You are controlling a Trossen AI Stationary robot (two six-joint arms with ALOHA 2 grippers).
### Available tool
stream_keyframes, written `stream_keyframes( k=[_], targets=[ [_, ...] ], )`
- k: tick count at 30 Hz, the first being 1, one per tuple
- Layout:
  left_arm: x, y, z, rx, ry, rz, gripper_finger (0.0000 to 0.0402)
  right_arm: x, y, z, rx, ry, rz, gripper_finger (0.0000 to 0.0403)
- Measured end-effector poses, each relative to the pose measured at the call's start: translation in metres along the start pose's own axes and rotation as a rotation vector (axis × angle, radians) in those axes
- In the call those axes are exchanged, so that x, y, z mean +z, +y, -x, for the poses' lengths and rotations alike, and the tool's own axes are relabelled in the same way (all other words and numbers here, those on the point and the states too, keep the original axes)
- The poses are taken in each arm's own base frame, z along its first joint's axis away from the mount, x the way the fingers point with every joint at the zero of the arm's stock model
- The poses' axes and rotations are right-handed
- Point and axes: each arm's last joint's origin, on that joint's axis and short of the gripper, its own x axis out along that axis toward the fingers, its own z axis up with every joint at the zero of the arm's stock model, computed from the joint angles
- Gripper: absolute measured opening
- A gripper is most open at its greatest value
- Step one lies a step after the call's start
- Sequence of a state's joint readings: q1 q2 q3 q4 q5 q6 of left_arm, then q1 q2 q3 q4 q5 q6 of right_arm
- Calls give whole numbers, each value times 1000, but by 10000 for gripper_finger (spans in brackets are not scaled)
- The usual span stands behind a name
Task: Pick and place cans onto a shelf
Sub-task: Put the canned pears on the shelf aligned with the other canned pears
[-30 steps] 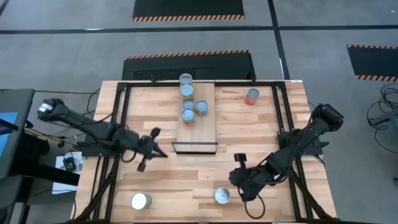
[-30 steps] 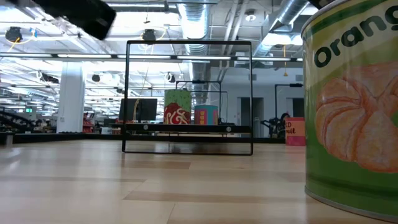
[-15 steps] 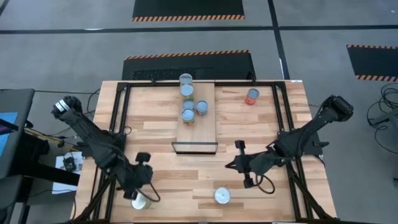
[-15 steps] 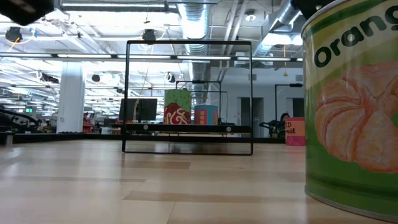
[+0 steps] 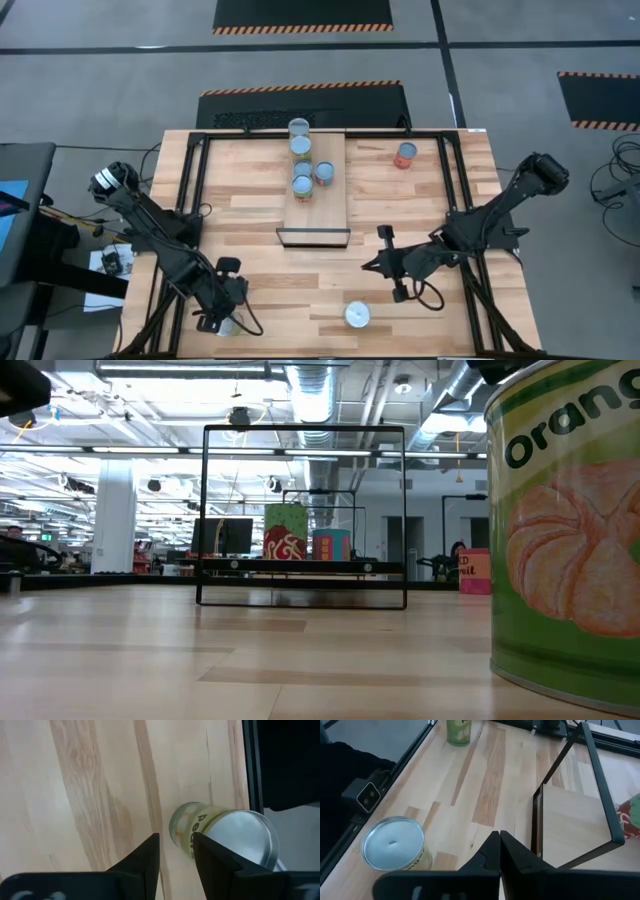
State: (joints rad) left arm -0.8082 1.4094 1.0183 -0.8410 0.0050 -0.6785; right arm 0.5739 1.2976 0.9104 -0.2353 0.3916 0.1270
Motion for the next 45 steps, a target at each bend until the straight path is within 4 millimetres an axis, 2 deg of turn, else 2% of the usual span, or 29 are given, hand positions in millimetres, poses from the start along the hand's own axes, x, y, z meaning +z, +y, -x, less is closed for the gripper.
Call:
stream_keyframes(
  k=[12, 20, 24, 29, 34, 40, 45],
  targets=[
    [0, -3, 0, -67, 30, 21, 105, 0, 0, 0, 0, 2, -2, 13],
    [-5, -2, -10, -76, 26, 22, 103, 0, 0, 0, 0, 2, -3, 11],
    [-5, -2, -10, -80, 22, 21, 77, 0, 0, 0, 0, 2, -3, 12],
    [-5, -3, -10, -90, 20, 11, 13, 0, 0, 0, 0, 1, -6, 12],
    [-1, -5, -10, -104, -29, -20, 2, 0, 0, 0, -1, 0, -6, 12],
    [21, 4, 1, -87, -121, -45, 0, 0, 0, 0, -1, 0, -5, 12],
    [50, 29, 14, -33, -237, 57, 0, 0, 0, 0, -2, 0, -3, 12]
  ],
)
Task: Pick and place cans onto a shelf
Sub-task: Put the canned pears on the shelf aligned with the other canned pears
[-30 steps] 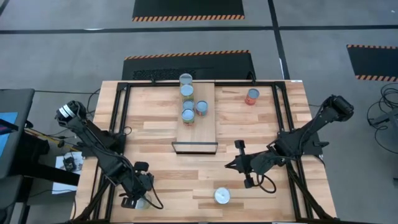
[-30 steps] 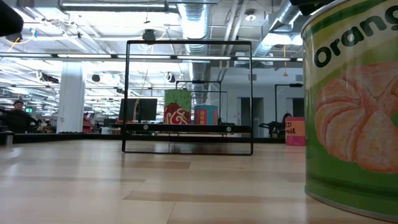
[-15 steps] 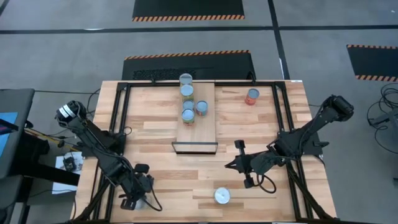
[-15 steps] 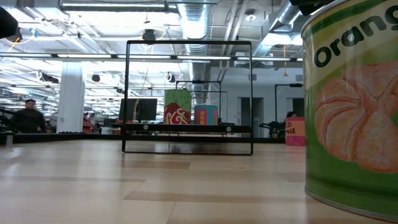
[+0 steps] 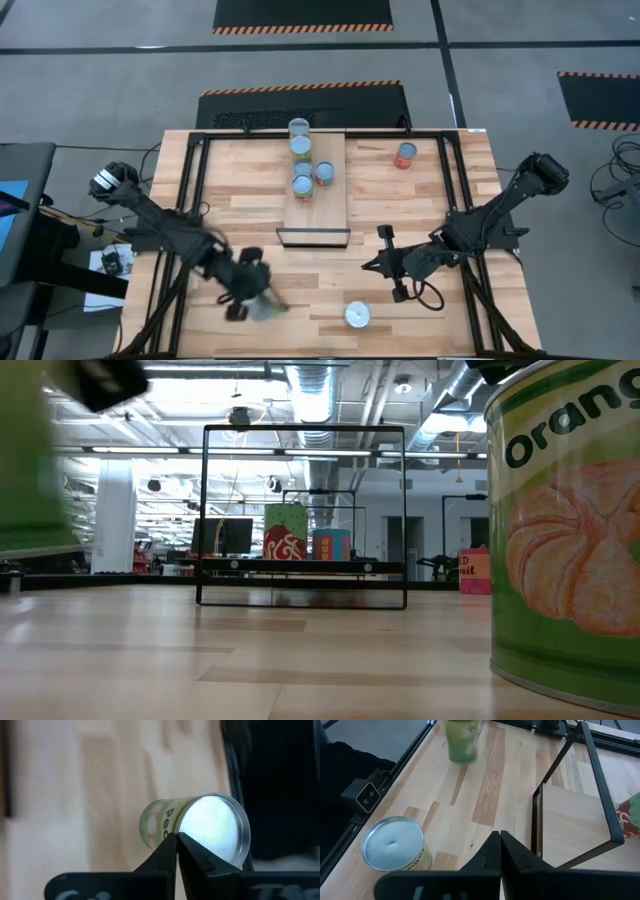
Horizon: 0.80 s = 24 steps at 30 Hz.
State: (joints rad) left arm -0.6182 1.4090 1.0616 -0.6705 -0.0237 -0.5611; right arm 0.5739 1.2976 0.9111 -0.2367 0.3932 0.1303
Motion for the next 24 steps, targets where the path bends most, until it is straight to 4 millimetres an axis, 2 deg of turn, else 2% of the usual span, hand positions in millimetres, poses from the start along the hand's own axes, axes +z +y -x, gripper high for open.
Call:
stream_keyframes(
  k=[7, 12, 18, 24],
  targets=[
    [45, 36, 6, -6, -260, 107, 0, 0, 0, 0, -1, 1, 1, 12],
    [53, 51, 8, 15, -294, 153, 0, 0, 0, 0, 2, 2, 2, 12],
    [57, 45, -20, -33, -260, 188, 0, -1, 0, 0, 2, 6, 3, 12],
    [62, 46, -50, -1, -213, 207, 0, -1, 0, 0, 1, 7, 3, 12]
  ],
)
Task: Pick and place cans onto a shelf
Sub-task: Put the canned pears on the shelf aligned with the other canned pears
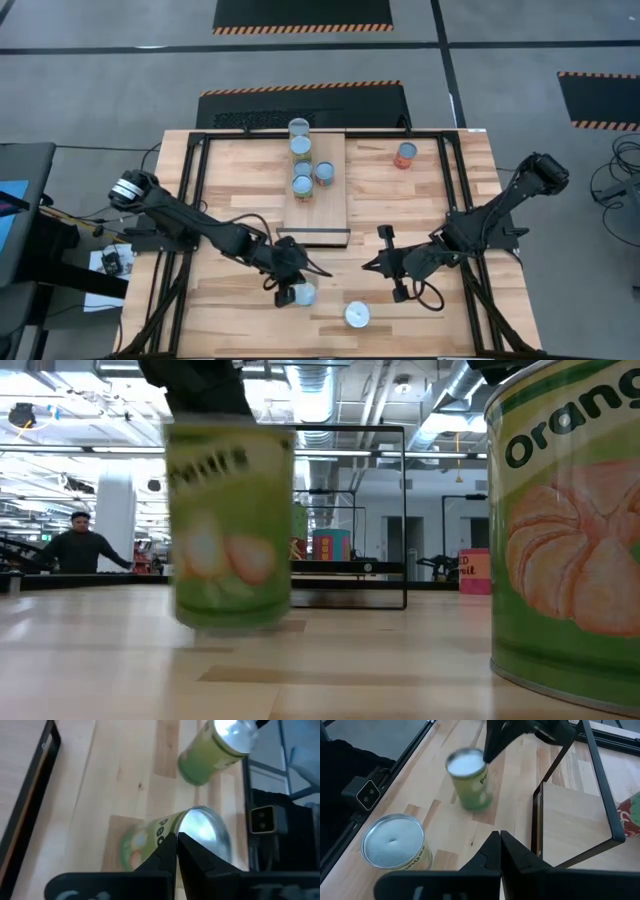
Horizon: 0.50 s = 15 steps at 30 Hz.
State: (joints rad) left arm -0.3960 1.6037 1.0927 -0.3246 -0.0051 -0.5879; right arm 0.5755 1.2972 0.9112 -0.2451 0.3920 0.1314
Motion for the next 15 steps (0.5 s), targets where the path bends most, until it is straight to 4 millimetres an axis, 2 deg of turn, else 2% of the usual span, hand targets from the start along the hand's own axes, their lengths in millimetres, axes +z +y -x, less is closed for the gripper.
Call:
stream_keyframes(
  k=[6, 15],
  targets=[
    [4, -2, -12, 25, 5, -22, 0, 0, 0, 0, 1, -2, -4, 12],
    [9, 3, -12, 72, -36, -37, 1, 1, 0, 0, 1, -6, -5, 12]
  ],
)
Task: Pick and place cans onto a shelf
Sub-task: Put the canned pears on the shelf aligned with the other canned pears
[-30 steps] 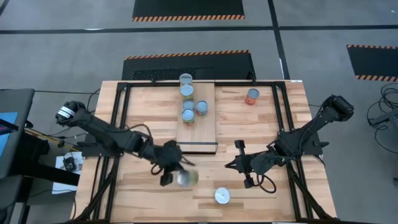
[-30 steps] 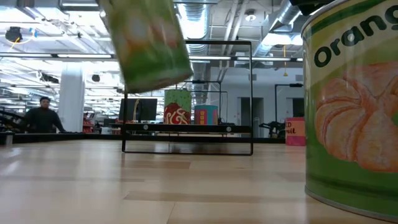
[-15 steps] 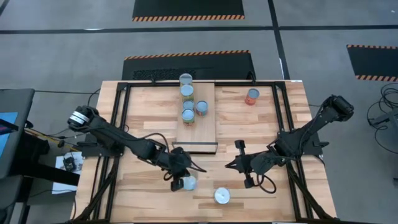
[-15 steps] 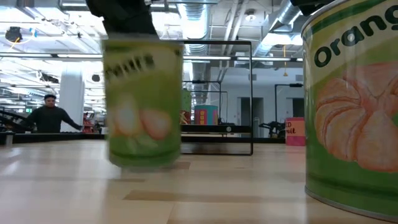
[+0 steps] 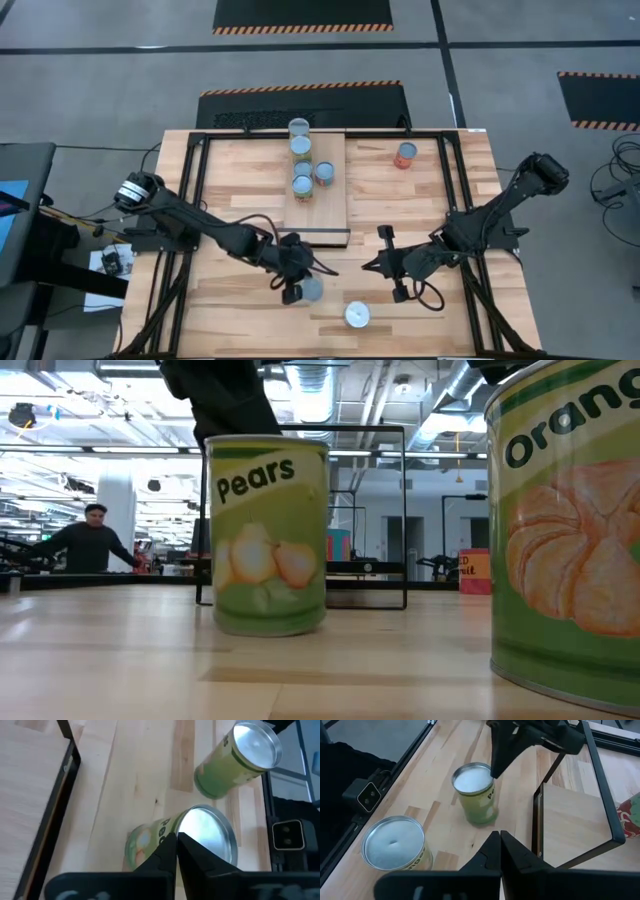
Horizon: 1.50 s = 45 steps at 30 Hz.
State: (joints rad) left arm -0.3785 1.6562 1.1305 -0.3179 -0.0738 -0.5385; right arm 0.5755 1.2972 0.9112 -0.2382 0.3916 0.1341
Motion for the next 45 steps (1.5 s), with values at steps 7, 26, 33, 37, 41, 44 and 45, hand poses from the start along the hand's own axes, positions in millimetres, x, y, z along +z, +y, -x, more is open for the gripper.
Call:
stream_keyframes(
  k=[7, 26, 33, 37, 41, 44, 45],
  targets=[
    [0, 0, 3, -1, 1, -23, 39, 0, 0, 0, 0, 0, -1, 13],
    [-53, -30, 94, -76, -396, -273, 7, 21, -13, -23, 97, -133, -63, 67],
    [-99, 2, 88, -71, -587, -232, 8, 45, 6, -72, 144, -63, 68, 67],
    [-116, 19, 83, -68, -693, -219, 8, 58, 11, -94, 167, 23, 111, 67],
    [-127, 28, 80, -62, -740, -223, 8, 60, 16, -115, 182, 130, 155, 71],
    [-133, 33, 77, -56, -741, -221, 8, 62, 17, -127, 179, 196, 169, 92],
    [-134, 34, 77, -48, -740, -218, 8, 64, 17, -131, 176, 209, 169, 102]
  ],
)
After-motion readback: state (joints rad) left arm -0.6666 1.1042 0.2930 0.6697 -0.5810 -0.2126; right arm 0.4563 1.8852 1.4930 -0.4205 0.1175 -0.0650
